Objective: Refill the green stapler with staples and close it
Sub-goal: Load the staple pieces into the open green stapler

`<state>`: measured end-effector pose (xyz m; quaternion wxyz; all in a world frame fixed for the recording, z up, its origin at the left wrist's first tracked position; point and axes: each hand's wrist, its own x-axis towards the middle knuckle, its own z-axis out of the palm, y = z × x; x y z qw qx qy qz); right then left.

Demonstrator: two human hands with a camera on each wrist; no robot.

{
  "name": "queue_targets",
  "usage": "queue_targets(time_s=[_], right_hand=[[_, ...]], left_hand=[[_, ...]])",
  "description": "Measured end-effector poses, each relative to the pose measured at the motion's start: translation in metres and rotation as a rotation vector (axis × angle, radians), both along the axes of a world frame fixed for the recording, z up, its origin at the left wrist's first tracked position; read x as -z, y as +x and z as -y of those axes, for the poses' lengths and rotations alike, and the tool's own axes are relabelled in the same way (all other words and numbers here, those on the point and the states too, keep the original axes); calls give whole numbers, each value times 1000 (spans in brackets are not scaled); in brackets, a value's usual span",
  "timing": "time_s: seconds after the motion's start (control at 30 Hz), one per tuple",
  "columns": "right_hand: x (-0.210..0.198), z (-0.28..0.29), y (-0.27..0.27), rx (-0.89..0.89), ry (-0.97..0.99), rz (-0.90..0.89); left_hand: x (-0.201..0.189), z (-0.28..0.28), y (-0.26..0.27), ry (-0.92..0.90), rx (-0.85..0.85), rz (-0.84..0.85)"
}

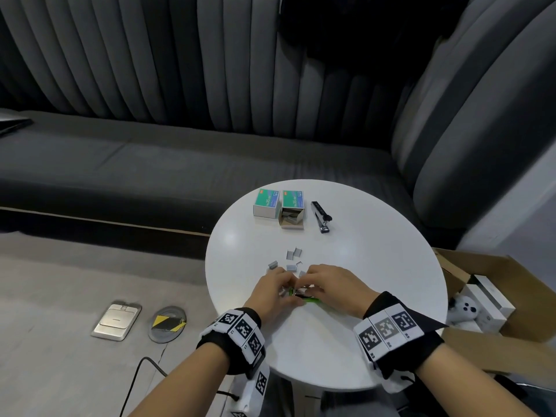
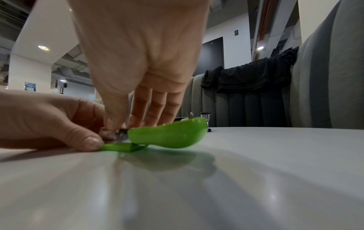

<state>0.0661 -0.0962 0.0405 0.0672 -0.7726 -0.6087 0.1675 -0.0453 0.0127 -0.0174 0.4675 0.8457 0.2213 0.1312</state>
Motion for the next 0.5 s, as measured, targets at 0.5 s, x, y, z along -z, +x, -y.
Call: queue_targets(time_s=[0.5], right_hand=[[-2, 15, 11, 19, -42, 64]], left_hand=[[-4, -1, -1, 45, 20, -8]])
